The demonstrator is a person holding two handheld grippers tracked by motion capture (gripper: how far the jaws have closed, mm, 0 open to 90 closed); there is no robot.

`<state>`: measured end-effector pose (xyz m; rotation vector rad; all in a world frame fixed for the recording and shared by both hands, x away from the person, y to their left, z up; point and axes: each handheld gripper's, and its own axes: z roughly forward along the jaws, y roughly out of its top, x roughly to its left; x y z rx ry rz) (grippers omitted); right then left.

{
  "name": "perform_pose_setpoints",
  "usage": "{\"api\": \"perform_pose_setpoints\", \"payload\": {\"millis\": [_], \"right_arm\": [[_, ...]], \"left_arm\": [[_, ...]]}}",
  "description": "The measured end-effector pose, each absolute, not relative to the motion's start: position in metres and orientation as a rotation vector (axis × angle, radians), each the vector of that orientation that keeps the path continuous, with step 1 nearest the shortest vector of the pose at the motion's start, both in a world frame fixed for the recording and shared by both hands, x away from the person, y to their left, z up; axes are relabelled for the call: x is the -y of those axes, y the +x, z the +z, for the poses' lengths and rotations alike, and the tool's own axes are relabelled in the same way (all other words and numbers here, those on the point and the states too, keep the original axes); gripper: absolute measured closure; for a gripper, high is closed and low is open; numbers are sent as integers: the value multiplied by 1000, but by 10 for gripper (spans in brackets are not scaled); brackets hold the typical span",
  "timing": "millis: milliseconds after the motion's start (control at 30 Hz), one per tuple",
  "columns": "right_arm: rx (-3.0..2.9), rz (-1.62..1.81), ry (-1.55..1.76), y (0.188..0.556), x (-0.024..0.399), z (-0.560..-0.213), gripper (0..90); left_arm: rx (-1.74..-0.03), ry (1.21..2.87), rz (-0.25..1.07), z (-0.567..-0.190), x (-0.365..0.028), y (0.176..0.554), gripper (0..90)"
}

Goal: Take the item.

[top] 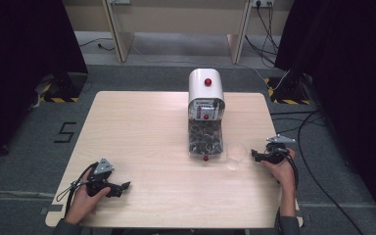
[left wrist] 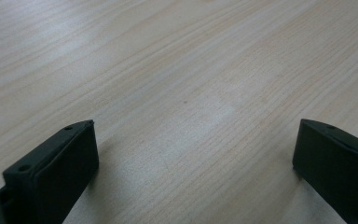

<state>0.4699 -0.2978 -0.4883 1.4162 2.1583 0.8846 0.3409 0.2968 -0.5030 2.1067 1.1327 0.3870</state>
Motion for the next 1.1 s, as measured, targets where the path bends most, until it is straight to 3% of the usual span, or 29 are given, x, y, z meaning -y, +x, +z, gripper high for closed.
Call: {"api": "perform_pose_setpoints", "payload": {"millis": [700, 1100], "right_arm": [[-2151, 883, 1461, 469, 298, -484, 270], [-2102, 911, 1402, 463, 294, -455, 292]], "left_arm": [[-1133, 2107, 387, -503, -297, 341, 0], [-1133, 2108, 387, -503, -297, 341, 0]]}}
